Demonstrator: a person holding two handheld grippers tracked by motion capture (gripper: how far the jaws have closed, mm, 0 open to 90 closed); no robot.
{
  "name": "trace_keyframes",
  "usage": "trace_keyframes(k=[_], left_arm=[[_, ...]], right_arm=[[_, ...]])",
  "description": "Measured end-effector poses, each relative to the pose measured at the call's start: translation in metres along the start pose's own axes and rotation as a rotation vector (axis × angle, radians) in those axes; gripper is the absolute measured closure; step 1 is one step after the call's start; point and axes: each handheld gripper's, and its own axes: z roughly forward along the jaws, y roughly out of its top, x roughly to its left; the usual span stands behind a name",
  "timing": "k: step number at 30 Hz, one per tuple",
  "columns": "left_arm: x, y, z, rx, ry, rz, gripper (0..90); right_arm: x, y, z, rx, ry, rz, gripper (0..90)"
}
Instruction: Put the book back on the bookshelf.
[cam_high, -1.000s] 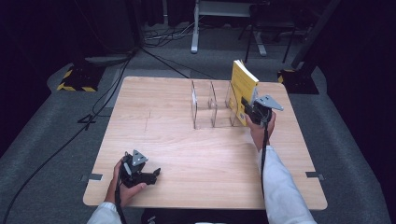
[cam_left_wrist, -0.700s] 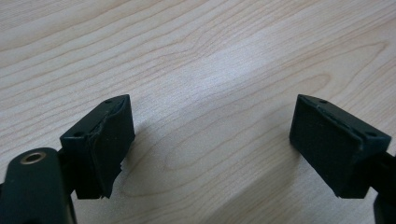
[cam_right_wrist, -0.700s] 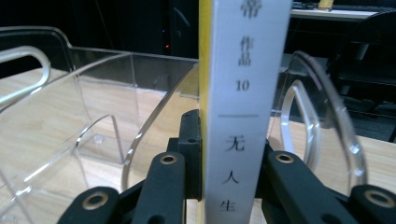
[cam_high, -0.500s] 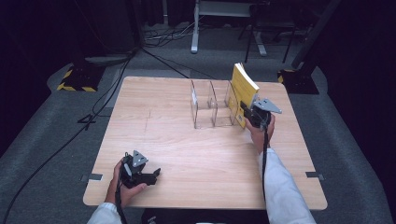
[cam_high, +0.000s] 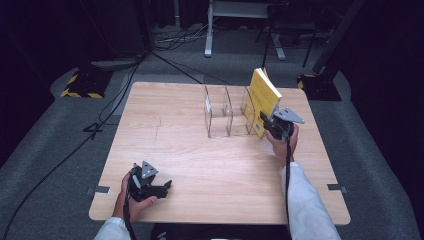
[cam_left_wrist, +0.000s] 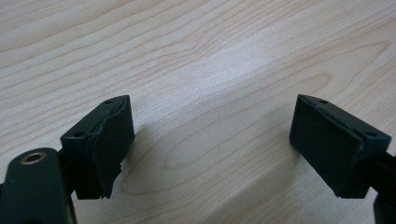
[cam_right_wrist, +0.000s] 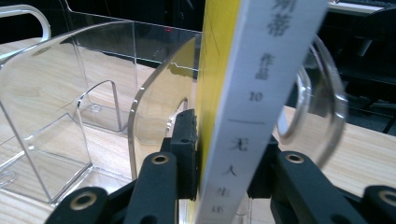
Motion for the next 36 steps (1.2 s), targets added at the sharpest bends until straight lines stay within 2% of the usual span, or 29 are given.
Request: trace_keyframes(k=[13, 15, 17, 28, 36], left_arm=[[0.0, 0.0, 0.0, 0.001, -0.003, -0.002, 14.5], [0.0, 0.0, 0.0, 0.001, -0.003, -0.002, 14.5], [0.0, 0.0, 0.0, 0.001, -0.003, -0.002, 14.5], [0.0, 0.0, 0.0, 0.001, -0.004, -0.004, 14.4], [0.001, 0.001, 0.0, 0.003, -0.004, -0.003, 14.4]], right_arm=[[-0.013, -0.002, -0.021, -0.005, 0.001, -0.017, 69.4], [-0.015, -0.003, -0.022, -0.013, 0.012, -0.012, 70.0], [-0.016, -0.004, -0.024, -0.01, 0.011, -0.028, 69.9], [-0.018, 0.001, -0.036, -0.025, -0.006, -0.035, 68.6], [-0.025, 0.01, -0.047, 0.008, 0.009, -0.071, 67.7]])
